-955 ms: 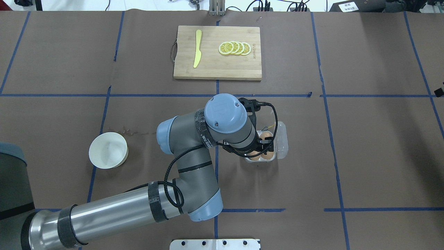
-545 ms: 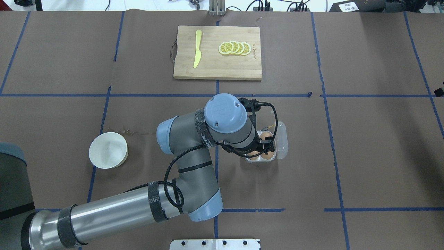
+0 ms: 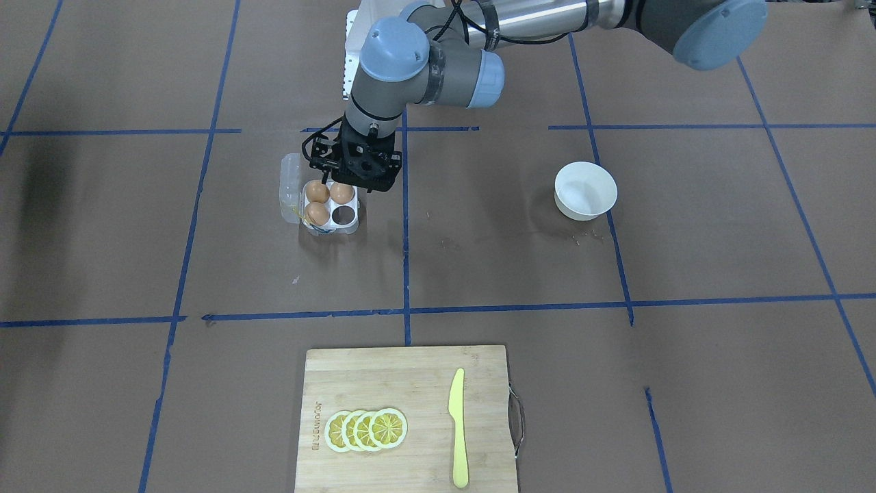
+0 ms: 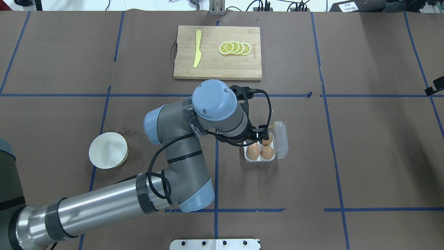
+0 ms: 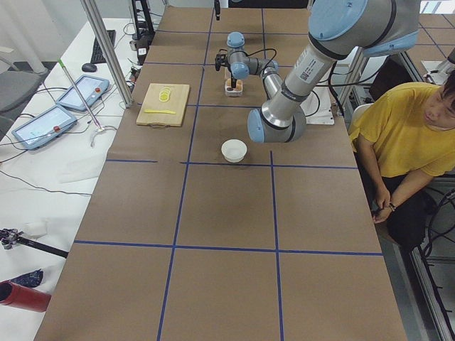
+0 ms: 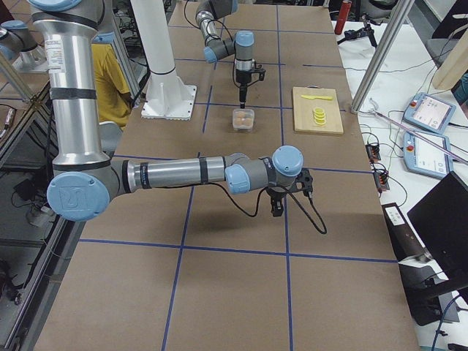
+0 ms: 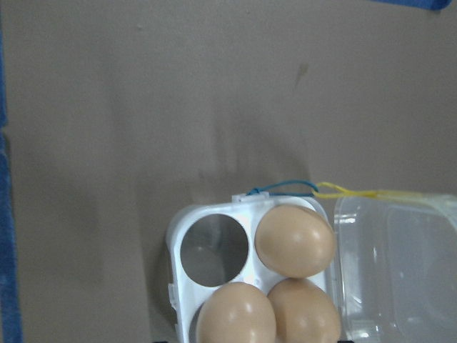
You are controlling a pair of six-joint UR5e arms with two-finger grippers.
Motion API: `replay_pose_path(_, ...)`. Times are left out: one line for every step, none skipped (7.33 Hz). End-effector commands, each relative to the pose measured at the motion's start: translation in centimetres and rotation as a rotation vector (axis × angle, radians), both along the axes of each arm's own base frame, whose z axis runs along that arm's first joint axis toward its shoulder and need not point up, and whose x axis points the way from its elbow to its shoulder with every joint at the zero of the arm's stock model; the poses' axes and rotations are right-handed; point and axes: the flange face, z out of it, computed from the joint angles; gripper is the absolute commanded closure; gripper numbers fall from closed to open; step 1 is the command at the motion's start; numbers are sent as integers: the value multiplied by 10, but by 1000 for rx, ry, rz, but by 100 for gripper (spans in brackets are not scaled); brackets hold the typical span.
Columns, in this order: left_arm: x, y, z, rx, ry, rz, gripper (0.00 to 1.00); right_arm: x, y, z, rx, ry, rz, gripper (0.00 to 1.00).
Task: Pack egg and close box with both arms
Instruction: 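Lower the egg into the empty carton slot and open the left gripper, then withdraw the left gripper while the right gripper reaches to the clear lid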
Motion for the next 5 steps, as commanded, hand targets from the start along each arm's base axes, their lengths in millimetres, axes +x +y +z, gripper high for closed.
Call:
replay_pose_path(-95, -21, 41, 42, -7, 7, 19, -46, 4, -25, -19, -57, 73, 1)
replay_pose_path(-128, -45, 58, 81, -36, -3, 19, -69, 10, -39, -55, -104, 117, 28)
replay_pose_path(-177, -70, 83, 145, -71, -31, 21, -99, 21, -51, -99, -145, 132, 78)
replay_pose_path(-228, -81, 112, 223, -92, -10, 21, -126, 33, -67, -121, -174, 126, 100)
replay_pose_path(-272, -103, 132, 250, -106, -14, 21, -148, 48, -92, -95, -188, 97, 100)
